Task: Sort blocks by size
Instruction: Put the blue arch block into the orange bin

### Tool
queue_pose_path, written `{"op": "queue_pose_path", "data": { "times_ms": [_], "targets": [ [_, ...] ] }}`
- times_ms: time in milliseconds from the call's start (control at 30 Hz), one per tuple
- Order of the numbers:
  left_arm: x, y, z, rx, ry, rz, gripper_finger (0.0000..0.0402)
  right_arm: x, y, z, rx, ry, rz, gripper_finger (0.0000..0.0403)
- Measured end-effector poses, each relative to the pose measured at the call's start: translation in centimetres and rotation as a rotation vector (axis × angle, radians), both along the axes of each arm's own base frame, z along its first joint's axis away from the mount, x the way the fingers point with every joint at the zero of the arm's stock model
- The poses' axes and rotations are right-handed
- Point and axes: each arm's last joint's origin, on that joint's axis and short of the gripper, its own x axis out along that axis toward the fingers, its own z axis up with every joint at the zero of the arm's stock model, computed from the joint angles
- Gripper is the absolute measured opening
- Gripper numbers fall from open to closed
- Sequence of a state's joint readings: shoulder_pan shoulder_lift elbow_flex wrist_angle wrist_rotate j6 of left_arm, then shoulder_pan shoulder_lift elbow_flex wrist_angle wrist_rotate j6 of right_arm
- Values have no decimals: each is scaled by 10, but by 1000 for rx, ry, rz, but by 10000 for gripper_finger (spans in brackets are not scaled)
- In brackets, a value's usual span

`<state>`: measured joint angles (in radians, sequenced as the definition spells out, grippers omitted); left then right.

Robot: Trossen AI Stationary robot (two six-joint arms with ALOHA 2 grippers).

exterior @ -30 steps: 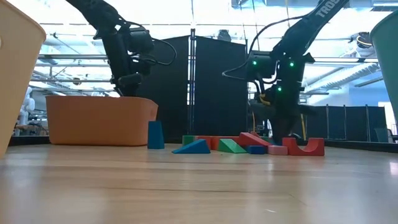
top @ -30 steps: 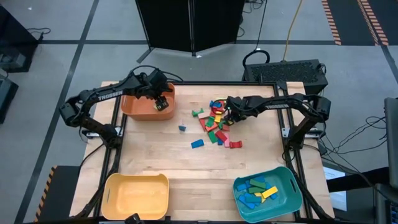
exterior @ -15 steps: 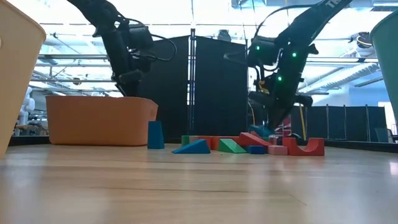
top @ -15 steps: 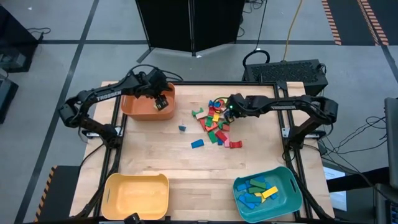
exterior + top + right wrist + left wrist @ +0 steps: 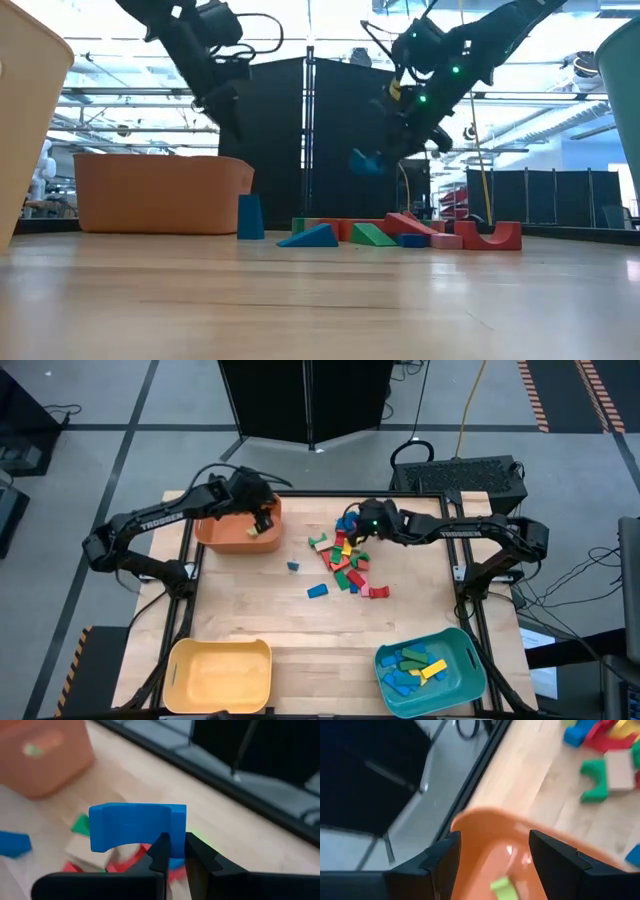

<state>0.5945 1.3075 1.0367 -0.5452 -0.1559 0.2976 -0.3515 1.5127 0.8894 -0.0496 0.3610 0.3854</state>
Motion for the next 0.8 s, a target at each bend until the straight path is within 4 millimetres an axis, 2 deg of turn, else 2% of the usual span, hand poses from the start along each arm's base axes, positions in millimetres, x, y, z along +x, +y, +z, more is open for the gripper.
{"op": "queue_pose_path", "data": {
  "times_ms": [167,400,600,800],
  "targets": [
    [14,-10,6,33,-77,-106,235,7,-2,10,-134,-25,99,29],
    [29,-21,15,-19,-253,-265,235,15,1,22,-313,-42,222,29],
    [38,-22,9,-43,-274,-301,235,27,11,26,-543,23,390,29],
    [46,-20,-1,-123,-284,-308,235,31,20,32,-672,53,458,29]
  ]
}}
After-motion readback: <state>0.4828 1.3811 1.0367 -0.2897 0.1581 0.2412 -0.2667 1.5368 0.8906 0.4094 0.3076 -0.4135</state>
